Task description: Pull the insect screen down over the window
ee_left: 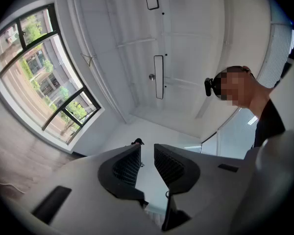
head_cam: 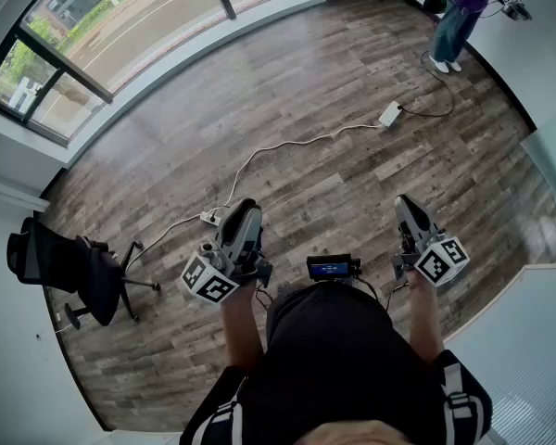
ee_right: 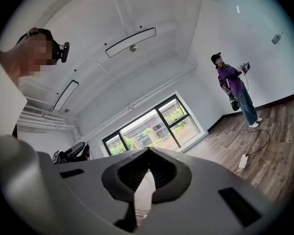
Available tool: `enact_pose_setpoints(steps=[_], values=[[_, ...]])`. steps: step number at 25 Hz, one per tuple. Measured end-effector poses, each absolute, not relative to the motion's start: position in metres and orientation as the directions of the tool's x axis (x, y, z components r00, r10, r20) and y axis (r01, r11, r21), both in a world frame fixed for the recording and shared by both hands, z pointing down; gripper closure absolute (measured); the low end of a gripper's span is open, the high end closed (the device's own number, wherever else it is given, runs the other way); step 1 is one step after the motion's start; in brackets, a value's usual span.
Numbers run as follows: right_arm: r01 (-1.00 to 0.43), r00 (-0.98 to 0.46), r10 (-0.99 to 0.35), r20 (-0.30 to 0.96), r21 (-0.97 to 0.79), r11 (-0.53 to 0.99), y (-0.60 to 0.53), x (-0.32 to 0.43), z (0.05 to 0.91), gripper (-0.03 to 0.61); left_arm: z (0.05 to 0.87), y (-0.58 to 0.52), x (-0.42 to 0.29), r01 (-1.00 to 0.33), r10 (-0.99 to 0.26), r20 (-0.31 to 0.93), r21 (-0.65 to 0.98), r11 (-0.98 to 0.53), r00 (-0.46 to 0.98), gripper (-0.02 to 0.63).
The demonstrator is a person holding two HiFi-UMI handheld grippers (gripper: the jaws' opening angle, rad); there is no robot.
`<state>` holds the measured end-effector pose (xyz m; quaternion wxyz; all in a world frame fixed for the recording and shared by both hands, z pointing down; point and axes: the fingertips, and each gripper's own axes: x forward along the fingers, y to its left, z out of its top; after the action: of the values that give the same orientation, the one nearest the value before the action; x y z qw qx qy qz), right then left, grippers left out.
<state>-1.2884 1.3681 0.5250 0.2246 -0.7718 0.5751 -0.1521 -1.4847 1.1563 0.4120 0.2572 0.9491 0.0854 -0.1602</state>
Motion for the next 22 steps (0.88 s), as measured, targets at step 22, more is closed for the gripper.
enact_pose_setpoints(steps=[22], values=[[-0.819, 0.340, -0.940, 0.029, -0.481, -0.311, 1.366, -1.214, 0.546, 0.571, 0.438, 1.148, -1.387, 0.272, 0.118, -0.318, 0.499, -0.823, 0.941, 0.522]])
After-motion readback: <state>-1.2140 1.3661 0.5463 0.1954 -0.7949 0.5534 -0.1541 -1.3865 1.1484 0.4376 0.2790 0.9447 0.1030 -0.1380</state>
